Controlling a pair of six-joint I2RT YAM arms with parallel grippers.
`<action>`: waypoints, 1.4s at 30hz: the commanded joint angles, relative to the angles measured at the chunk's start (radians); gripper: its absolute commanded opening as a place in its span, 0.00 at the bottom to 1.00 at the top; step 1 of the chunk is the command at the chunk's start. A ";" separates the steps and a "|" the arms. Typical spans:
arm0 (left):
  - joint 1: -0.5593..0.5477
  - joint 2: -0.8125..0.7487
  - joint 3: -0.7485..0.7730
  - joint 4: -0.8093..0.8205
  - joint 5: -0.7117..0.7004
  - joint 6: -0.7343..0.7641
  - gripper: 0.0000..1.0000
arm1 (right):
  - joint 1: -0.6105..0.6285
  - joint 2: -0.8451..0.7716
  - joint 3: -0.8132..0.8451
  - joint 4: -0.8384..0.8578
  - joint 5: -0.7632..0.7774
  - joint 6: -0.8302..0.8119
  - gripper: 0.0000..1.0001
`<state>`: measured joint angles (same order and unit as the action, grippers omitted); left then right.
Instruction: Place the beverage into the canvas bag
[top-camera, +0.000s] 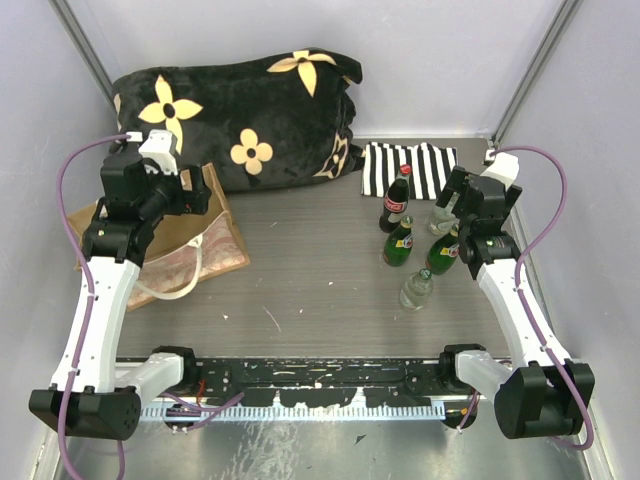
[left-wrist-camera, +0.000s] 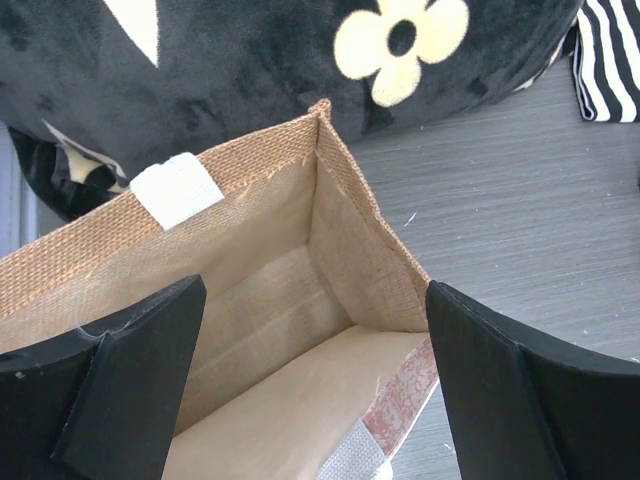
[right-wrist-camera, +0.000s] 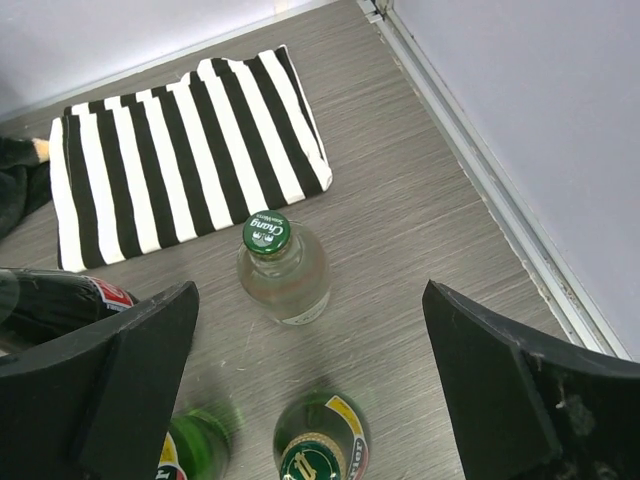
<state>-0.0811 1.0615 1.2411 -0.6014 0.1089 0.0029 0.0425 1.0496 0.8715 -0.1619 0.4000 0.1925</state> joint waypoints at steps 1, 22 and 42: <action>0.007 0.006 0.067 -0.053 -0.073 -0.020 0.98 | -0.006 -0.028 0.028 0.063 0.042 -0.036 1.00; 0.264 0.200 0.396 -0.431 -0.409 -0.089 0.98 | -0.007 -0.017 0.147 -0.184 -0.230 -0.185 1.00; 0.417 0.044 0.078 -0.373 -0.628 0.041 0.99 | -0.007 0.068 0.208 -0.237 -0.291 -0.223 1.00</action>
<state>0.3183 1.1084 1.3796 -1.0344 -0.4828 0.0254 0.0414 1.1076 1.0138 -0.4202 0.1341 -0.0135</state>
